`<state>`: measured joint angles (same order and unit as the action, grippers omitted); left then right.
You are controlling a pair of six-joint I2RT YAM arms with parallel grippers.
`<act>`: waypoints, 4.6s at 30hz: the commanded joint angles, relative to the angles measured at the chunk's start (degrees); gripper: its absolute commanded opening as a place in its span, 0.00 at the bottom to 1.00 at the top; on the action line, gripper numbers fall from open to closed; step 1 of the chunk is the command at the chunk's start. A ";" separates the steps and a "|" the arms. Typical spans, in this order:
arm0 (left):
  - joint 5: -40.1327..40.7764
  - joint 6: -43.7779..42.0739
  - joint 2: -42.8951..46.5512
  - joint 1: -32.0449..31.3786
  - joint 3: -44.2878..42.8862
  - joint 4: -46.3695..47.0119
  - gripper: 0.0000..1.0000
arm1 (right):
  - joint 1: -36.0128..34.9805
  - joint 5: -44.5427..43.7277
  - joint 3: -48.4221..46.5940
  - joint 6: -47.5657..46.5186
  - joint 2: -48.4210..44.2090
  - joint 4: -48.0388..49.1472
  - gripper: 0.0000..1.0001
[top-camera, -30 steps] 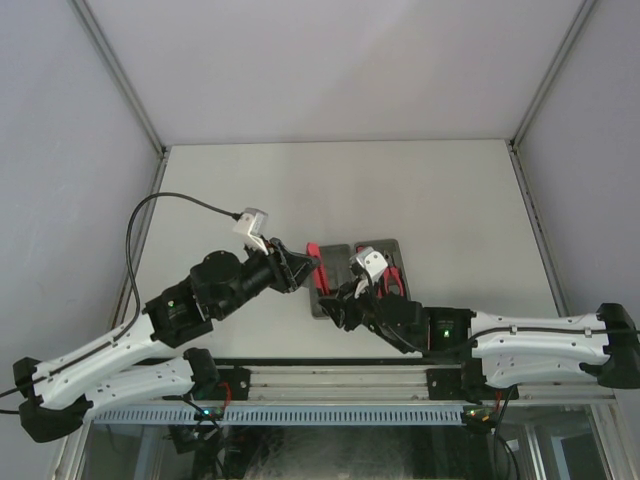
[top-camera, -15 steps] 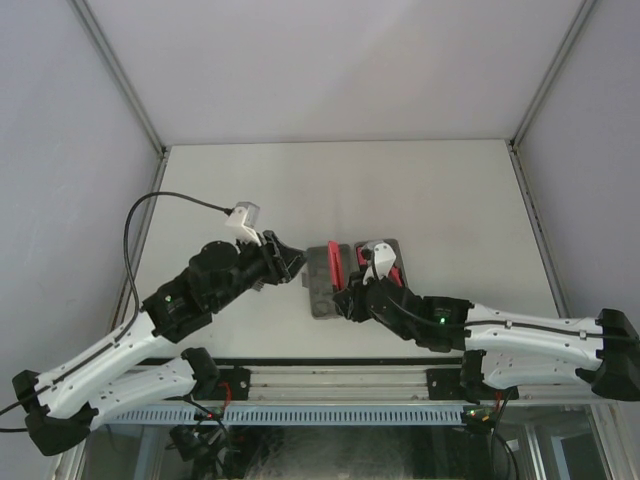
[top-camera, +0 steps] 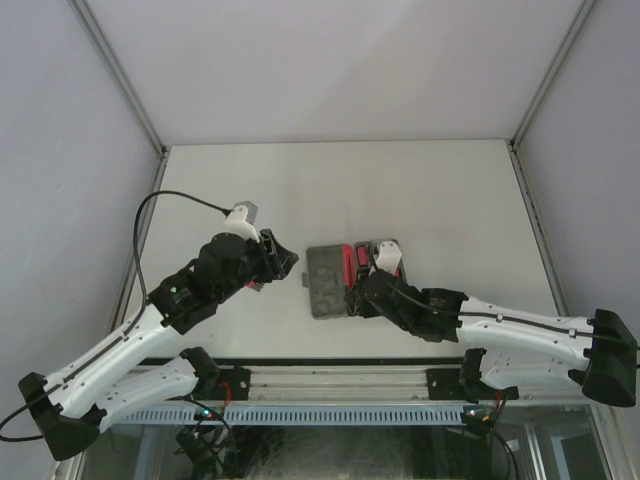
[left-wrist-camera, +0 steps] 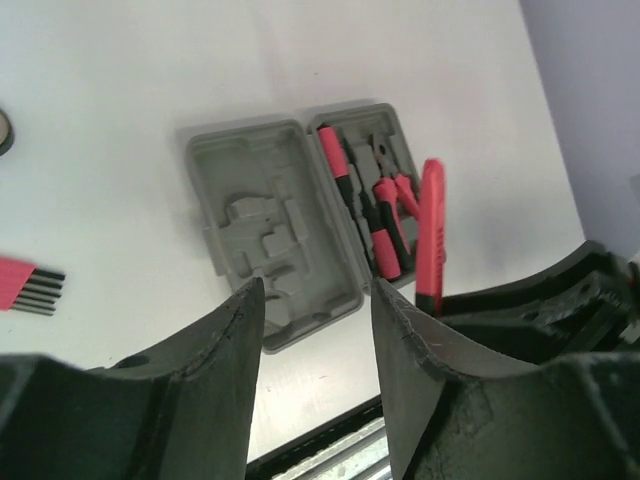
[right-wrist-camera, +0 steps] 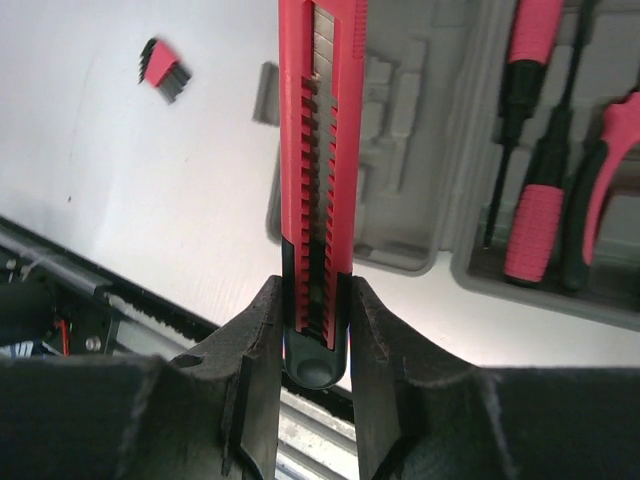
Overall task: Sort the tools into containers
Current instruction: Place the utility knife in the storage box.
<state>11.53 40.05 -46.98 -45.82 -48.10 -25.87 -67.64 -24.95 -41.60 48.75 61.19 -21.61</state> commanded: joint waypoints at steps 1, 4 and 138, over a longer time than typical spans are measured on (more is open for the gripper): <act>1.48 -2.76 0.05 1.57 -1.32 -1.77 0.53 | 3.90 3.51 -2.76 2.08 -0.15 -1.42 0.00; 2.86 -3.34 -0.46 1.87 -1.45 -1.52 0.57 | 6.80 6.08 -3.32 0.51 0.61 -2.44 0.00; -22.51 0.87 -33.54 13.80 19.25 35.71 0.00 | 15.96 12.07 -25.18 -6.39 34.52 -16.72 0.32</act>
<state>-9.87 41.98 -80.27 -32.16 -30.04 9.78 -51.20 -11.00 -65.82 43.77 99.90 -37.95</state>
